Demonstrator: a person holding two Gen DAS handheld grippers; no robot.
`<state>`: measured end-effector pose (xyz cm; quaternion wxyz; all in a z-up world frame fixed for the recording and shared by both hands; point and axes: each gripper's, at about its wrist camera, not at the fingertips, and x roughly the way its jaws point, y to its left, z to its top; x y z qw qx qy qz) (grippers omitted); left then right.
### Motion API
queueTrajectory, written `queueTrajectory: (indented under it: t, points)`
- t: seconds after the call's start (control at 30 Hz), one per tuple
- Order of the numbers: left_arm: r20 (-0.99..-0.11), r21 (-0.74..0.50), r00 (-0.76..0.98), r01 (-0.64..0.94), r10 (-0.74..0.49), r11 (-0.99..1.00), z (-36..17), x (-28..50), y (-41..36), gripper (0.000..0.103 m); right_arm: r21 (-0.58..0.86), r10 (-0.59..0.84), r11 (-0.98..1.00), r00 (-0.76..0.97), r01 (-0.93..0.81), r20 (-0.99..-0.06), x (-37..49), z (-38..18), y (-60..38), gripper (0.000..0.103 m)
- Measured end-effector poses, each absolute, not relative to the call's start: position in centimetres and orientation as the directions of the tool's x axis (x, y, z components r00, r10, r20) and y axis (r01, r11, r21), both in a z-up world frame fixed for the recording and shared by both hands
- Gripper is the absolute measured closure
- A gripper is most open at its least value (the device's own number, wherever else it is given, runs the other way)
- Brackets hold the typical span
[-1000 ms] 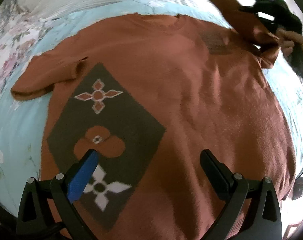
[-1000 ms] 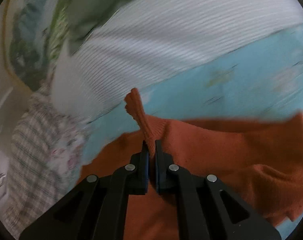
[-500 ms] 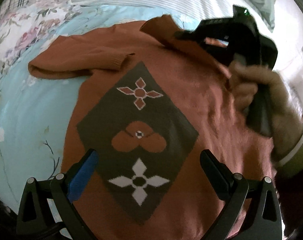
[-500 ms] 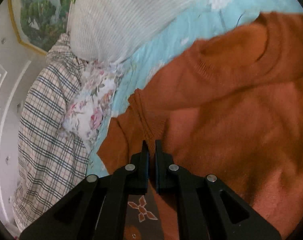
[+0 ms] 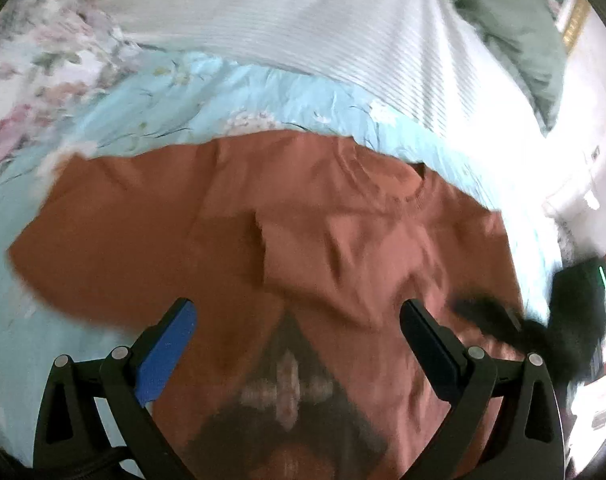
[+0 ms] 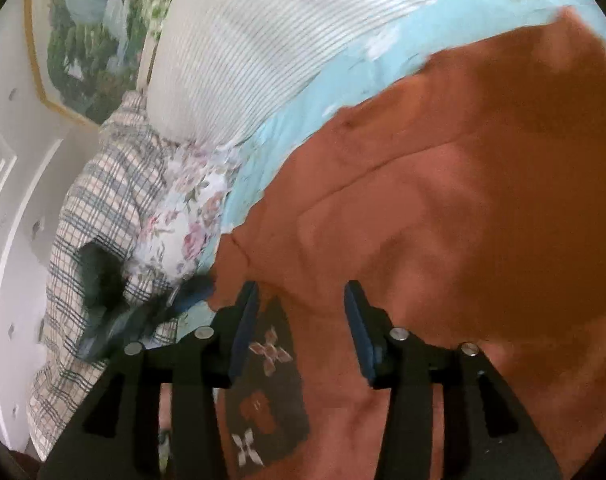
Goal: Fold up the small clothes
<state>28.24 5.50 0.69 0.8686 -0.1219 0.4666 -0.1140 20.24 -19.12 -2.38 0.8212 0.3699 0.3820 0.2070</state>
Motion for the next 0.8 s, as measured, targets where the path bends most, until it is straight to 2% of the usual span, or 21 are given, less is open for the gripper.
queueTrajectory:
  t: [0.1,0.2,0.23,0.3,0.33,0.37,0.43,0.5,0.57,0.8]
  points:
    - [-0.826,-0.314,0.470,0.072,-0.310,0.947,-1.3,32.6,5.3,0.002,0.762,0.576,0.648,0.661,-0.011,-0.480,17.2,-2.1,-21.5,0.053]
    - [-0.868,-0.309,0.376,0.102,-0.324,0.945,-4.0,35.1,4.0,0.016,0.760,0.529,0.649,0.695,0.038,-0.487,15.0,-2.2,-23.5,0.052]
    - [-0.873,-0.305,0.364,0.113,-0.325,0.946,-4.5,35.3,3.5,0.023,0.757,0.515,0.651,0.703,0.052,-0.491,14.5,-2.2,-24.0,0.052]
    - [-0.880,-0.253,0.381,0.132,-0.285,0.958,-5.1,35.3,2.7,0.046,0.753,0.489,0.654,0.716,0.076,-0.497,13.8,-2.0,-25.1,0.051]
    - [-0.874,-0.241,0.398,0.144,-0.279,0.960,-5.0,35.1,2.5,0.075,0.747,0.480,0.660,0.720,0.081,-0.502,13.7,-1.9,-25.5,0.051]
    - [-0.860,-0.256,0.414,0.156,-0.298,0.954,-4.7,34.7,2.5,0.095,0.742,0.471,0.665,0.723,0.086,-0.505,13.5,-1.8,-26.0,0.051]
    - [-0.822,-0.267,0.479,0.152,-0.307,0.952,-3.4,33.8,3.2,0.095,0.729,0.441,0.678,0.739,0.098,-0.509,13.2,-1.4,-27.2,0.051]
    - [-0.782,-0.210,0.572,0.131,-0.247,0.969,-2.0,32.9,4.3,0.096,0.697,0.385,0.707,0.762,0.119,-0.521,13.1,-0.9,-28.6,0.051]
    - [-0.791,-0.186,0.576,0.096,-0.207,0.978,-2.6,32.9,5.3,0.096,0.663,0.330,0.731,0.766,0.163,-0.552,13.8,-0.9,-29.9,0.051]
    - [-0.779,-0.222,0.600,0.006,-0.181,0.975,-3.3,32.5,8.5,0.096,0.584,0.232,0.769,0.737,0.261,-0.635,18.6,-1.9,-34.1,0.051]
